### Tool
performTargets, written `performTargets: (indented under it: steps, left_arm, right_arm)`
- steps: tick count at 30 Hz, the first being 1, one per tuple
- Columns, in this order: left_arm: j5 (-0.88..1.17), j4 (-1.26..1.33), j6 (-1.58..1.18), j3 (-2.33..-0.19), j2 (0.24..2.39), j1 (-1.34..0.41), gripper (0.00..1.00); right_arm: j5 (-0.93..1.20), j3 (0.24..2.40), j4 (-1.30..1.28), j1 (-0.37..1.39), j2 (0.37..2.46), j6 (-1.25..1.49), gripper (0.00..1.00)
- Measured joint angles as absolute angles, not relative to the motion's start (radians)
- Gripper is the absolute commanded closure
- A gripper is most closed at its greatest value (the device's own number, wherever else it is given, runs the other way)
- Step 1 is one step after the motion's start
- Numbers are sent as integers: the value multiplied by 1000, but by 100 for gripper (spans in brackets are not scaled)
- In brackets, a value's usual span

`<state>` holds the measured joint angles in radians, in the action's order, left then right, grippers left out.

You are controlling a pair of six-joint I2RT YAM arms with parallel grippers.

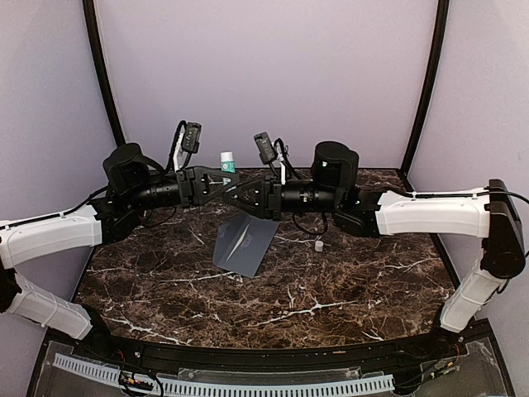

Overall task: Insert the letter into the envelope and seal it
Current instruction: Unscrew the solid glue.

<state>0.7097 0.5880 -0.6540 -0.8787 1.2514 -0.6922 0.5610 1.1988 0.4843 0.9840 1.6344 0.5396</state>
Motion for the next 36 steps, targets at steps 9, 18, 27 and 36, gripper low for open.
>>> performTargets:
  steps: [9,18,27,36]
  left_arm:
    - [714,588,-634,-880,1252,-692,68]
    - [690,576,-617,-880,1235,-694,33]
    - [656,578,-617,-881,1226,-695,49]
    - [635,577,-618,-886,1230,-694,69]
  right_arm:
    - [559,1199,490,985,1635,548,92]
    - [541,1198,502,985,1634,548,92]
    - [542,1196,501,985,1634,548,92]
    - [550,1196,469,985,1634,532,93]
